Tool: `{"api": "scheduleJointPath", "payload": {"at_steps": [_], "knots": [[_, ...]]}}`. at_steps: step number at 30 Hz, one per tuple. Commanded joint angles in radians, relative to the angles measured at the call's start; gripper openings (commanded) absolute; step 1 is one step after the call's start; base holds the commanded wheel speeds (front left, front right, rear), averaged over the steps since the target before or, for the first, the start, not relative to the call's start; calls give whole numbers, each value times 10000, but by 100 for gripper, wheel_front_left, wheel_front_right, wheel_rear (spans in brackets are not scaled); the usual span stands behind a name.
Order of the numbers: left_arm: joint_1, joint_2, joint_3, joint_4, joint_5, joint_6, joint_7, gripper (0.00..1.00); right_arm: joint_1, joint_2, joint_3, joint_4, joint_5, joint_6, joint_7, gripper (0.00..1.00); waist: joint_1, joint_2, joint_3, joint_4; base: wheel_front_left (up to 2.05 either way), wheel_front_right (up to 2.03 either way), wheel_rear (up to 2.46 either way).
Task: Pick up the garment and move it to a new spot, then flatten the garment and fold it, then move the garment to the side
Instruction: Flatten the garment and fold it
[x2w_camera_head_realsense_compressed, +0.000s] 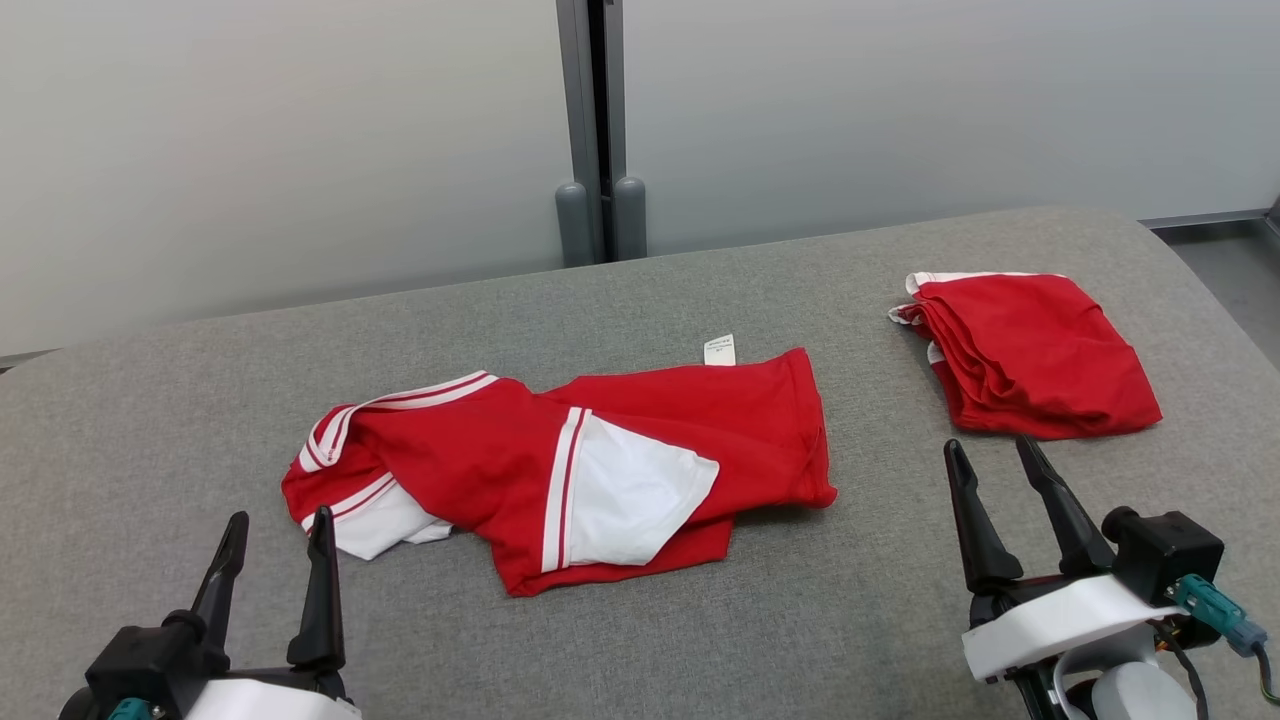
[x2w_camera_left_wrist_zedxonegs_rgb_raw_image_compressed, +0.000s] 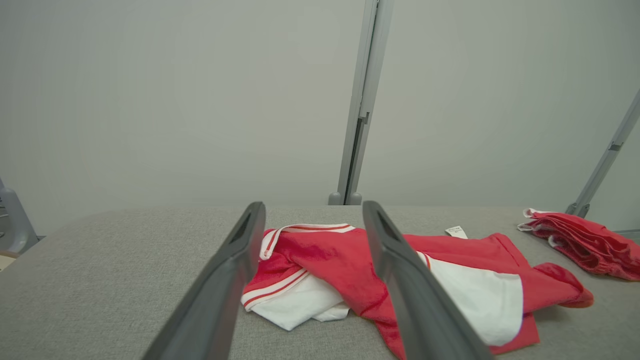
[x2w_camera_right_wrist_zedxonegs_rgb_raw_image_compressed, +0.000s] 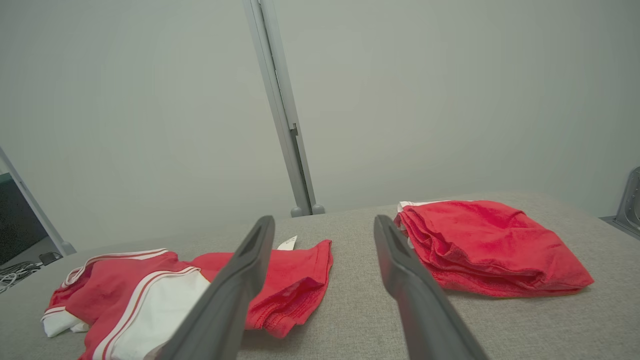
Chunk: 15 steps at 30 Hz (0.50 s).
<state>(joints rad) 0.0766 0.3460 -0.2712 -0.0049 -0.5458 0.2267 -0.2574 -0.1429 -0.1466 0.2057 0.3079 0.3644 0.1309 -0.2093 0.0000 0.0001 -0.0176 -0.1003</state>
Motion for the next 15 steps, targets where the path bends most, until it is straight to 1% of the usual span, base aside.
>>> {"api": "scheduleJointPath", "payload": {"at_steps": [1, 4, 6, 8, 11, 12, 15], "knots": [[-145, 35, 12, 28, 35, -12, -61, 100, 19, -34, -5, -60, -33, -3, 31, 100, 0, -1, 1, -2, 0, 0, 0], [-211, 67, -265, 4, 126, -100, 207, 100, 11, -29, -22, -71, -39, -3, 35, 100, 0, -1, 15, -10, 0, 0, 0], [-390, 83, -627, 21, 221, -277, 610, 100, -26, -41, -45, -83, -44, -3, 39, 100, 0, -1, 46, -22, 0, 0, 0], [-593, -27, -1028, -10, 228, -435, 1082, 100, -89, -74, -79, -112, -51, -3, 59, 100, 0, -1, 98, -59, 0, 0, 0], [-1045, -162, -1791, 101, 244, -783, 2069, 100, -173, -118, -115, -139, -40, -3, 63, 100, 0, -1, 221, -172, 0, 0, 0], [-1207, -213, -2050, 167, 214, -962, 2400, 100, -198, -123, -107, -147, -43, -3, 58, 100, 0, -1, 273, -234, 0, 0, 0], [-1733, -504, -2530, 404, 167, -1289, 2898, 100, -302, -91, -121, -149, -44, -3, 30, 100, 0, -1, 473, -512, 0, 0, 0]]}}
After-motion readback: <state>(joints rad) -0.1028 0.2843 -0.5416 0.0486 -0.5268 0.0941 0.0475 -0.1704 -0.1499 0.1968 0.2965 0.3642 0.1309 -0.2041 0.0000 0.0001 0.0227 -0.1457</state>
